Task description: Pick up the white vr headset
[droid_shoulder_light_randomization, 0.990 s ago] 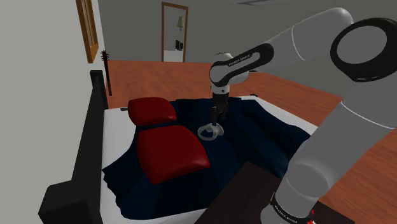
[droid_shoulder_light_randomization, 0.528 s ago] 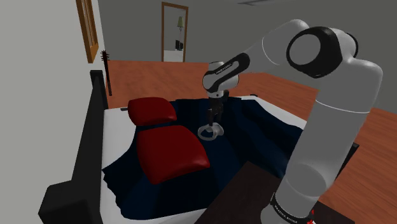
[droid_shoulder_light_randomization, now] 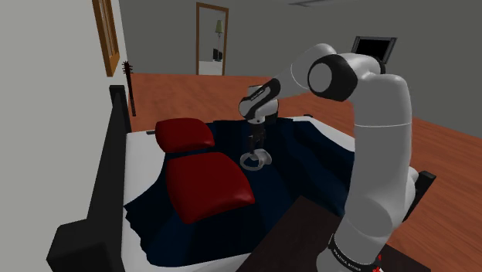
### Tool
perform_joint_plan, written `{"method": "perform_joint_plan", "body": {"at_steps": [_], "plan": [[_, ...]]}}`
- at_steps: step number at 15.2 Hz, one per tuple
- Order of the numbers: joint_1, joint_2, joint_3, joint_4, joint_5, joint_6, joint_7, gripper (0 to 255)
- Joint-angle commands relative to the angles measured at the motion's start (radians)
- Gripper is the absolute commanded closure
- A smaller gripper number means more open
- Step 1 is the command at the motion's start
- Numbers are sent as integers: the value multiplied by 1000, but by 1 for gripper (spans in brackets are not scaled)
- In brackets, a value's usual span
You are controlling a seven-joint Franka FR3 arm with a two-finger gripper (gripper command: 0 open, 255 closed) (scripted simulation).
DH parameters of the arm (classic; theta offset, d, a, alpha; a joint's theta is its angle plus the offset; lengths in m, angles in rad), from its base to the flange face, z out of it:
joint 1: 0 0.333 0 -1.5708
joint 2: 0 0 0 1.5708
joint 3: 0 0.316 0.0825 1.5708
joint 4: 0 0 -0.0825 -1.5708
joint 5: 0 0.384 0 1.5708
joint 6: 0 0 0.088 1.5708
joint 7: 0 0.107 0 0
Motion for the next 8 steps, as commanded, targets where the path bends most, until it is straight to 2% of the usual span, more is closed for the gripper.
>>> {"method": "perform_joint_plan", "body": {"at_steps": [1, 8], "plan": [[-14, 72, -1, 75, 6, -2, -14, 0], [-78, 354, 3, 406, 27, -41, -58, 0]]}}
